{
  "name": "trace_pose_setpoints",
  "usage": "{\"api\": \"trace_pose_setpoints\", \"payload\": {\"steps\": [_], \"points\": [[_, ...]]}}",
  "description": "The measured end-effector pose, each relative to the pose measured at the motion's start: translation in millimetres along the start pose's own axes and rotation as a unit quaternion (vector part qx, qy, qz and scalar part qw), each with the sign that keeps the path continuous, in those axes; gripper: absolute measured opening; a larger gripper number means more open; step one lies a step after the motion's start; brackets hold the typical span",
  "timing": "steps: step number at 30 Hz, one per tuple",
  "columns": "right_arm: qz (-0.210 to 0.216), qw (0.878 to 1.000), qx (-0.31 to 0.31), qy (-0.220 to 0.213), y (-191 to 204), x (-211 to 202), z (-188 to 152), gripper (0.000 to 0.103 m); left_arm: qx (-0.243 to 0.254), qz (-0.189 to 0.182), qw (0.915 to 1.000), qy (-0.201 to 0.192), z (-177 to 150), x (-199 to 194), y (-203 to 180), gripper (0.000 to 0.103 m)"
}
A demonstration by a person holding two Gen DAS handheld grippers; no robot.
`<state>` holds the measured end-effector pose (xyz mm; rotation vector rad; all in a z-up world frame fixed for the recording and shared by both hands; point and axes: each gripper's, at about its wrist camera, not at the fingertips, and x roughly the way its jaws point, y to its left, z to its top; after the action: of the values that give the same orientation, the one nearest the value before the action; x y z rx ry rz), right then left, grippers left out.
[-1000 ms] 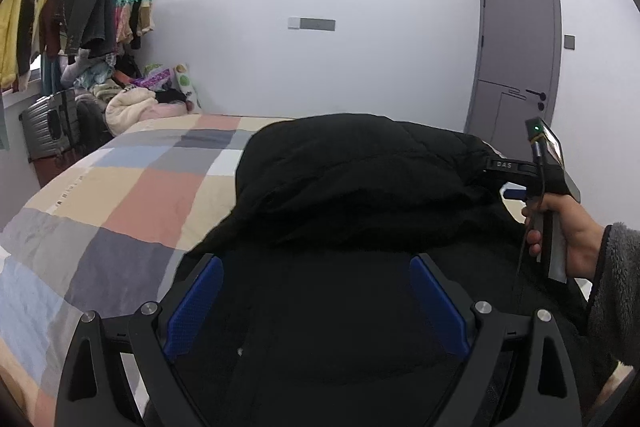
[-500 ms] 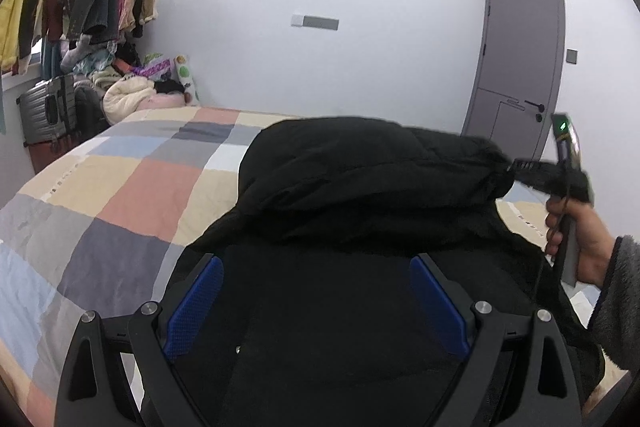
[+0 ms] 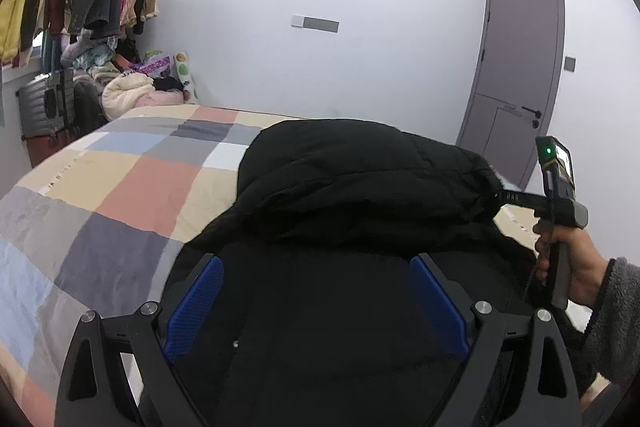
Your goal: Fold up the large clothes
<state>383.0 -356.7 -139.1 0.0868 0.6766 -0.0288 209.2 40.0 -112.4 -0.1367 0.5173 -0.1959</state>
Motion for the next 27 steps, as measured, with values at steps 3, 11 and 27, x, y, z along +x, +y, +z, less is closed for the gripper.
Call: {"api": "trace_pose_setpoints", "payload": {"steps": [3, 11, 27], "points": [[0.028, 0.999, -0.016, -0.004, 2, -28, -10, 0.07, 0.004, -0.011, 0.9999, 0.003, -1, -2, -6, 0.095], [0.073, 0.997, -0.026, 0.015, 5, -110, -55, 0.072, -0.009, -0.022, 0.9995, 0.021, -7, -11, -17, 0.095], [0.094, 0.956, 0.202, 0.189, -115, -112, -135, 0.077, -0.077, -0.048, 0.9883, 0.123, -35, -27, 12, 0.095]]}}
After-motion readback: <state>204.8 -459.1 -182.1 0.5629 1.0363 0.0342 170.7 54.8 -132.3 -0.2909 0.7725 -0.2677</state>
